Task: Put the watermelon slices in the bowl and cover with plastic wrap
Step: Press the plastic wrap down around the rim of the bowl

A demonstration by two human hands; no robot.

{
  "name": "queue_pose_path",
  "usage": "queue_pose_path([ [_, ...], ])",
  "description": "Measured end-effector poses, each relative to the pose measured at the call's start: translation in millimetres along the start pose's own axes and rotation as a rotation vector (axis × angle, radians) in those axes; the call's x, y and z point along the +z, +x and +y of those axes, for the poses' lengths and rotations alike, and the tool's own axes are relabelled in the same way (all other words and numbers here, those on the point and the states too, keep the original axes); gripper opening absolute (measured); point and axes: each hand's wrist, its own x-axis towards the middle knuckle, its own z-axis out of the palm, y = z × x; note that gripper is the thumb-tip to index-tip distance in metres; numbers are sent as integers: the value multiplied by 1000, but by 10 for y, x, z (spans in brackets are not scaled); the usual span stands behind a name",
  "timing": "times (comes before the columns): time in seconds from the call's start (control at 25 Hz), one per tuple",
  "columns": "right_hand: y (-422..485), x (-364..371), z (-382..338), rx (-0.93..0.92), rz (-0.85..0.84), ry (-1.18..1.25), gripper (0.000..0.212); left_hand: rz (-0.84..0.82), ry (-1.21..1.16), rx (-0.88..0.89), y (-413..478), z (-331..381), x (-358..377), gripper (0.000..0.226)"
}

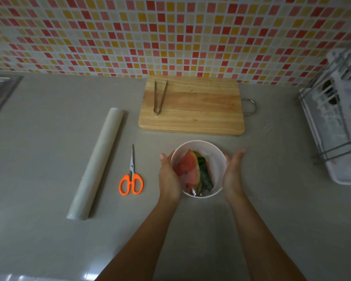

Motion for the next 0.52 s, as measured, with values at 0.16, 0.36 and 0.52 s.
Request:
queue_pose_path([
  [0.16, 33, -51, 20, -118, 74, -271, 88, 110, 65, 72, -261, -150, -68, 47],
  [0.36, -294, 171, 8, -307, 248, -234, 76, -55, 103, 99, -2, 175, 79, 60],
  [0.52, -357, 160, 42, -331, 372, -528, 72, 55, 224, 209, 156, 242, -175, 61],
])
